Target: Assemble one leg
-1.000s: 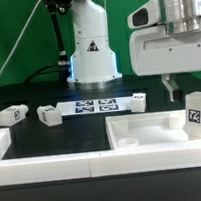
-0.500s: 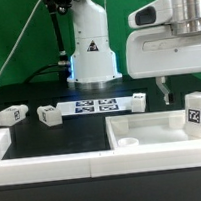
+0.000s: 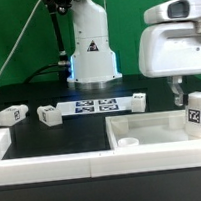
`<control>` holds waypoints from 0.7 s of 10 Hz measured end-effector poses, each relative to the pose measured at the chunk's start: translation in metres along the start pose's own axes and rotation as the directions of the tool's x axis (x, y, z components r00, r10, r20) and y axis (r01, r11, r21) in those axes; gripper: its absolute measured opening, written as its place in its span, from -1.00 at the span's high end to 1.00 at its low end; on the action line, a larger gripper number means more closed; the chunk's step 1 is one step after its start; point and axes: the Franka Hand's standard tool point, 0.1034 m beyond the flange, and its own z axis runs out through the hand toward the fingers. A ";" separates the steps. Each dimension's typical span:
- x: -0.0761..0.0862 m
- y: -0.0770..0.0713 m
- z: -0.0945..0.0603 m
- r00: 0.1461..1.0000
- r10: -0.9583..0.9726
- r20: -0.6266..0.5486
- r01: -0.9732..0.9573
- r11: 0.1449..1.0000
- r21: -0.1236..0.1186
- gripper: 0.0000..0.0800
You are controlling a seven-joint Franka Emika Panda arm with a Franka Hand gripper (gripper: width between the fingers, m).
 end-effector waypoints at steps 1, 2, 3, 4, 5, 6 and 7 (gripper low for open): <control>-0.001 0.003 0.000 0.995 -0.098 0.015 0.098 0.995 0.000 -0.62; -0.001 0.004 -0.001 0.986 -0.165 0.028 0.165 0.986 0.001 -0.62; -0.001 0.006 -0.001 0.975 -0.221 0.031 0.221 0.975 0.003 -0.62; -0.001 0.008 -0.001 0.962 -0.271 0.031 0.271 0.963 0.005 -0.62; -0.001 0.007 -0.001 0.958 -0.286 0.031 0.286 0.958 0.005 -0.62; -0.001 0.007 -0.001 0.959 -0.281 0.031 0.281 0.960 0.005 -0.62; -0.001 0.008 -0.001 0.959 -0.281 0.031 0.281 0.960 0.005 -0.30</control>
Offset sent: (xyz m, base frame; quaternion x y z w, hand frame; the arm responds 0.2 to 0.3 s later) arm 0.0000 -0.0010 0.0044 0.0176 -0.0188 -0.1671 0.9856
